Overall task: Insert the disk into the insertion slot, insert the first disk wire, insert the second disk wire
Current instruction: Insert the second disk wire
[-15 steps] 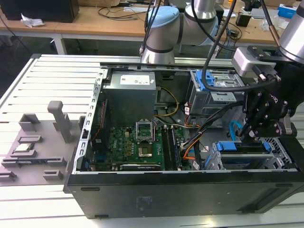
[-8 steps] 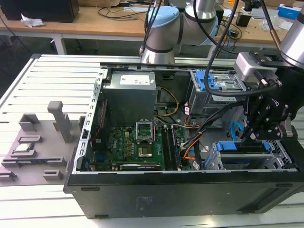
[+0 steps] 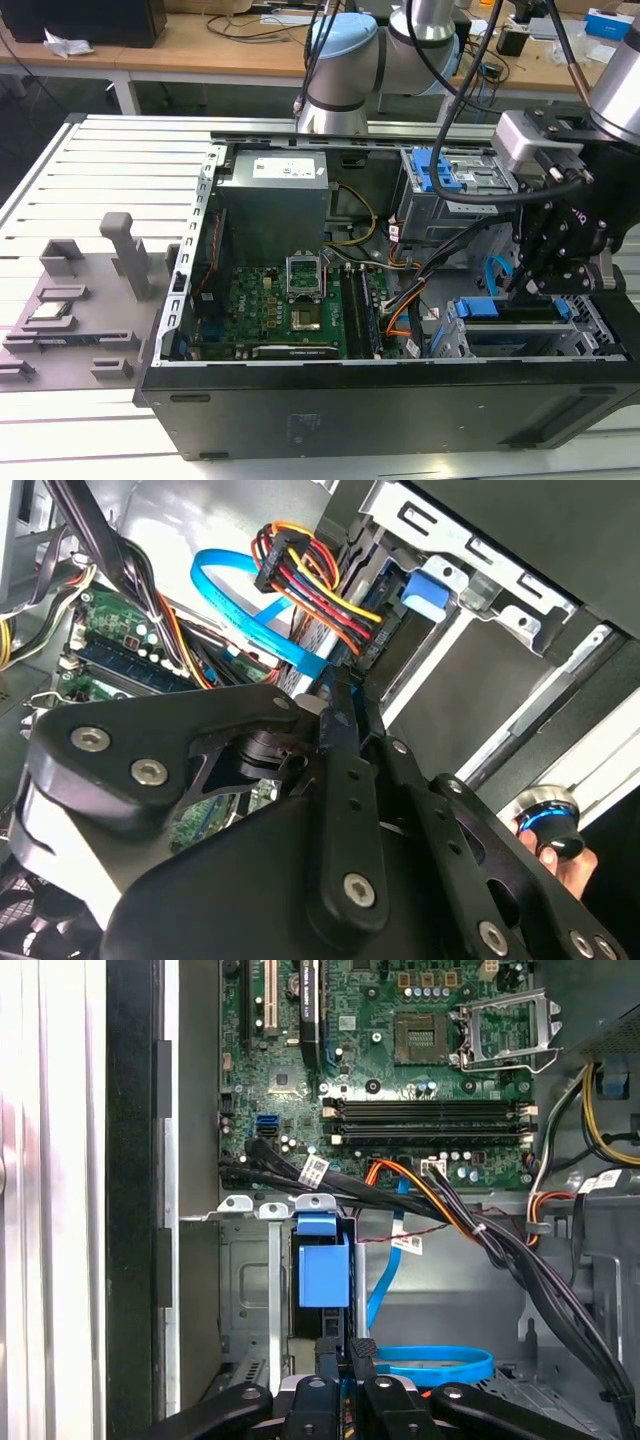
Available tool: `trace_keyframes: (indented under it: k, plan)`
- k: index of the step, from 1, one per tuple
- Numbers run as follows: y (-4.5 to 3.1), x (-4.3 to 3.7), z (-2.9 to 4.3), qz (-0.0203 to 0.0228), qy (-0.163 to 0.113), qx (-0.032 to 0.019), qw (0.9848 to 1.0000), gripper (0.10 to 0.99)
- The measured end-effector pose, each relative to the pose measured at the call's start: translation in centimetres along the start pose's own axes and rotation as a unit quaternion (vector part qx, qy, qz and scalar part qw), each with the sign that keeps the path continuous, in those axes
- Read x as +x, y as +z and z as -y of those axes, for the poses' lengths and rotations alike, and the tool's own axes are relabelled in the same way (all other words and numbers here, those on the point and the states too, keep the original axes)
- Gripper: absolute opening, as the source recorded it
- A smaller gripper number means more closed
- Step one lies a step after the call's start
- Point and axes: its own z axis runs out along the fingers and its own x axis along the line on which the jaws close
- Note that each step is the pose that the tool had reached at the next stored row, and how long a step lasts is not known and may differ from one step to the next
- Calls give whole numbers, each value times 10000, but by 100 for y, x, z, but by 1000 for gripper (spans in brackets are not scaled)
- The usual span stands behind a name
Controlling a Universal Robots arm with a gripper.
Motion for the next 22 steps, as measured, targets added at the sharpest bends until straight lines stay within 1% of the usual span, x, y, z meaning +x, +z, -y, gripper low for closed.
trace_keyframes:
  k: [1, 3, 16, 22]
  plan:
    - [-1, 0, -3, 30, -2, -1, 10000, 161]
    - [2, -1, -4, 37, -3, -1, 10000, 161]
    - [21, 3, -2, 36, -23, -1, 10000, 161]
    - [55, 1, 6, 36, -27, 0, 10000, 161]
